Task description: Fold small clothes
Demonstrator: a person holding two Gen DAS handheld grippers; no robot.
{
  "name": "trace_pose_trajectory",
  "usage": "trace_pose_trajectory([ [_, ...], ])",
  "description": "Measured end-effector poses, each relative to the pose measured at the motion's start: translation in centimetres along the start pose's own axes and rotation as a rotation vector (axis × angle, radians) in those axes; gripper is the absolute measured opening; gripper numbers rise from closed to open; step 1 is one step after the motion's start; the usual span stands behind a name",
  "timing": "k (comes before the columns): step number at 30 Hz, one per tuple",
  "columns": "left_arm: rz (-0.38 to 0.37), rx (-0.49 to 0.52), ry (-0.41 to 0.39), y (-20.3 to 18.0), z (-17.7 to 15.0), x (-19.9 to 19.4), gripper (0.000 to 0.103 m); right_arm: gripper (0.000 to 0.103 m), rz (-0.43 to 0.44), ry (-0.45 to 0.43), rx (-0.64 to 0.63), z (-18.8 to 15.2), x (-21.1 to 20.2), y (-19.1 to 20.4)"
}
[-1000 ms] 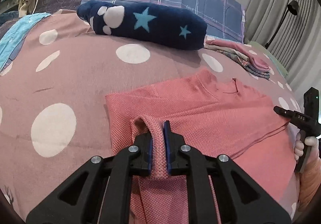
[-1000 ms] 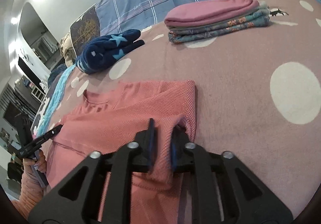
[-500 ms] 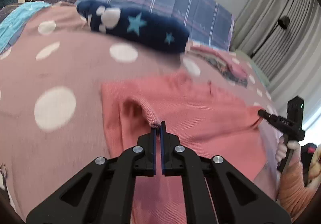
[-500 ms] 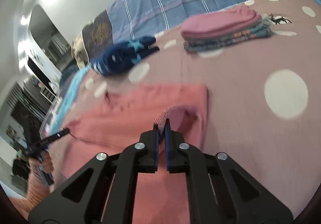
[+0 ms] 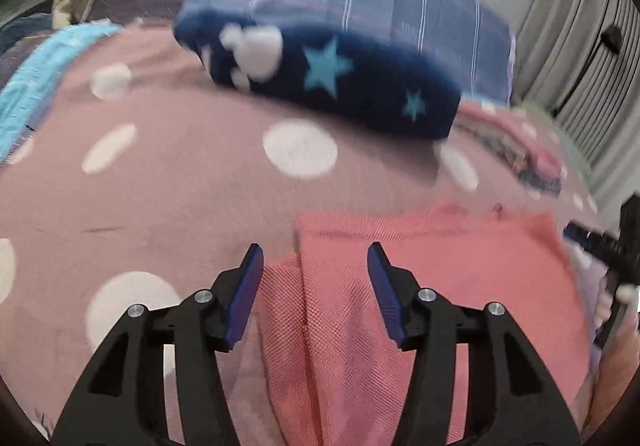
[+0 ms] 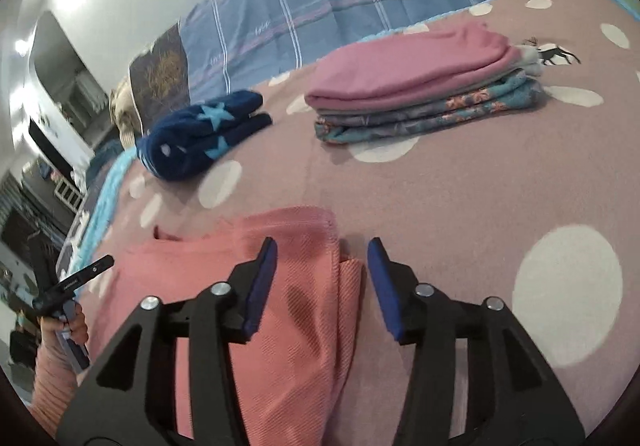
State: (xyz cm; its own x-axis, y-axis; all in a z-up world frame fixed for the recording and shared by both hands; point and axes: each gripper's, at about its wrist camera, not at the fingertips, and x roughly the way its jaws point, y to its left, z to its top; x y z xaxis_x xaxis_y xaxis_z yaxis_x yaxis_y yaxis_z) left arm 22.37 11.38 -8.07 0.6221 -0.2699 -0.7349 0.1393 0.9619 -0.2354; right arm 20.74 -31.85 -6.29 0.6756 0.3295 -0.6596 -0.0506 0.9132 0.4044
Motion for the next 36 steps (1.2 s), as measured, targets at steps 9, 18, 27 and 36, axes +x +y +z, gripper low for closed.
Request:
trace_pose_trajectory([
  [9,-0.047,0.014,-0.084,-0.6,1.1,-1.6,0.001,0.007,0.026,-0.064,-0.080,0.8,0.0,1.4],
  [18,0.011,0.086,-0.192,-1.7,3.1,-4.3,0.003,0.012,0.011,-0.136,-0.092,3.3,-0.6,2.1],
  [27,0.053,0.087,-0.088,0.0,-2.6,-5.2,0.046,0.031,-0.058,-0.026,-0.052,-3.2,-3.8,-0.1],
  [36,-0.079,0.041,-0.056,0.5,-14.3,-13.7,0.048,0.035,0.015,0.009,-0.079,-15.1,-12.5,1.2],
])
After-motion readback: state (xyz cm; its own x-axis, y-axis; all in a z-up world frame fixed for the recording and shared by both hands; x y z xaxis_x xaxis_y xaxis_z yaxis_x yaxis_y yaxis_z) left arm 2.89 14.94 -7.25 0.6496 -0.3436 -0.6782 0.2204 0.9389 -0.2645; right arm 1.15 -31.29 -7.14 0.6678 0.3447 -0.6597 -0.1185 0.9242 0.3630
